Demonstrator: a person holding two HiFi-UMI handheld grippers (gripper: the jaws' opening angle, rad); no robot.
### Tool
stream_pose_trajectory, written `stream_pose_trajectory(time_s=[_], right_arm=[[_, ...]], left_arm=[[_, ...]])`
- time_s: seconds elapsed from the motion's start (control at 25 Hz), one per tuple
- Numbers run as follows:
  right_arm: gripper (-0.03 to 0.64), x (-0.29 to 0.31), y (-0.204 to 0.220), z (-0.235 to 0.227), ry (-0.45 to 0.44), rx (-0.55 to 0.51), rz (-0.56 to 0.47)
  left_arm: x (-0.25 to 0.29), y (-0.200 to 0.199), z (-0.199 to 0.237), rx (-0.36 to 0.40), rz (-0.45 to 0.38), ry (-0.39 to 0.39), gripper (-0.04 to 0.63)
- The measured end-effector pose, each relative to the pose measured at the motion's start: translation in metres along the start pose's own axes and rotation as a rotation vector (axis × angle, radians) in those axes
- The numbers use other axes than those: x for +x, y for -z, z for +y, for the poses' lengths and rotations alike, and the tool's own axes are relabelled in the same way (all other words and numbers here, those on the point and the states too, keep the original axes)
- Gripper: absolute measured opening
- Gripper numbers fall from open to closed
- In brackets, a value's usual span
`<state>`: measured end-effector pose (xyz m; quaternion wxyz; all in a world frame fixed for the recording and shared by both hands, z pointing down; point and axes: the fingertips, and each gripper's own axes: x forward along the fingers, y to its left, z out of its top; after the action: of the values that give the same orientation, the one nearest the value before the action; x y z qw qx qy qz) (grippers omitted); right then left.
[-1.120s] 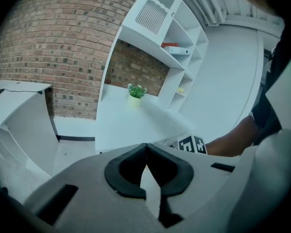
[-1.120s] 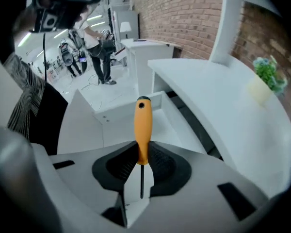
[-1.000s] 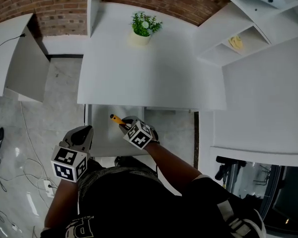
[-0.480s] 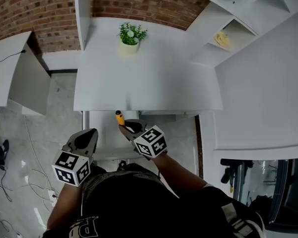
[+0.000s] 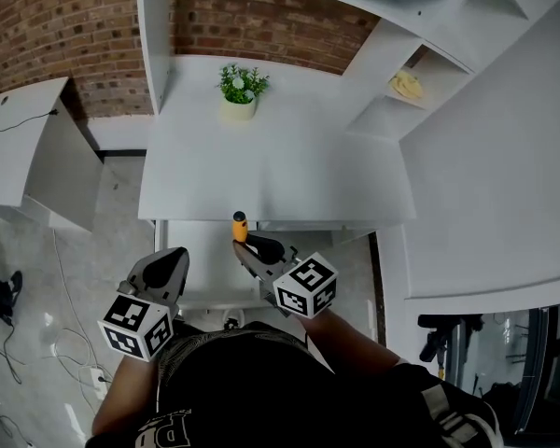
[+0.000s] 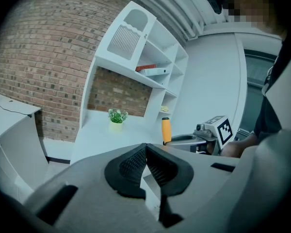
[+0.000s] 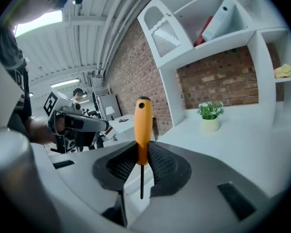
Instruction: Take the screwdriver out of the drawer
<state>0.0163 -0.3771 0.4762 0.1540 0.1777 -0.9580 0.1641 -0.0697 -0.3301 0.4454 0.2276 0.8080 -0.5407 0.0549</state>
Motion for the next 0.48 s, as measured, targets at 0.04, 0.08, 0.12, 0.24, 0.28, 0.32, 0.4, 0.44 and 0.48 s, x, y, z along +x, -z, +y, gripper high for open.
stream_pose_trajectory(time_s=[0.04,0.08,0.12,0.24,0.28,0.32,0.4,0.44,0.48], right_arm=[[0.074,-0.006,-0.004,0.001,-0.006,0.004,-0.018],[0.074,-0.011,-0.008,0.003,-0.012,0.009,-0.035],[0.074,-0.017,-0.012,0.004,-0.018,0.013,-0.052],[0.074,-0.029,-0.021,0.006,-0.031,0.019,-0.093],[0.074,-0.032,-0.023,0.007,-0.033,0.019,-0.101],[0.074,-0.034,-0.025,0.008,-0.035,0.019,-0.107],[0.074,-0.037,-0.026,0.010,-0.038,0.025,-0.114],[0.074,-0.039,-0.027,0.012,-0.039,0.028,-0.118],[0.074,-0.040,-0.028,0.013,-0.040,0.029,-0.123]], left_arm=[[-0.001,-0.003,-0.004,0.004,-0.010,-0.002,0.017],[-0.001,-0.006,-0.009,0.006,-0.019,-0.003,0.017],[-0.002,-0.008,-0.013,0.008,-0.028,-0.005,0.017],[-0.005,-0.013,-0.025,0.010,-0.049,-0.007,0.017],[-0.006,-0.015,-0.027,0.012,-0.053,-0.006,0.017],[-0.006,-0.016,-0.029,0.014,-0.055,-0.005,0.017],[-0.008,-0.018,-0.030,0.017,-0.060,-0.008,0.017],[-0.009,-0.019,-0.030,0.019,-0.063,-0.010,0.017],[-0.010,-0.021,-0.030,0.021,-0.066,-0.011,0.017]])
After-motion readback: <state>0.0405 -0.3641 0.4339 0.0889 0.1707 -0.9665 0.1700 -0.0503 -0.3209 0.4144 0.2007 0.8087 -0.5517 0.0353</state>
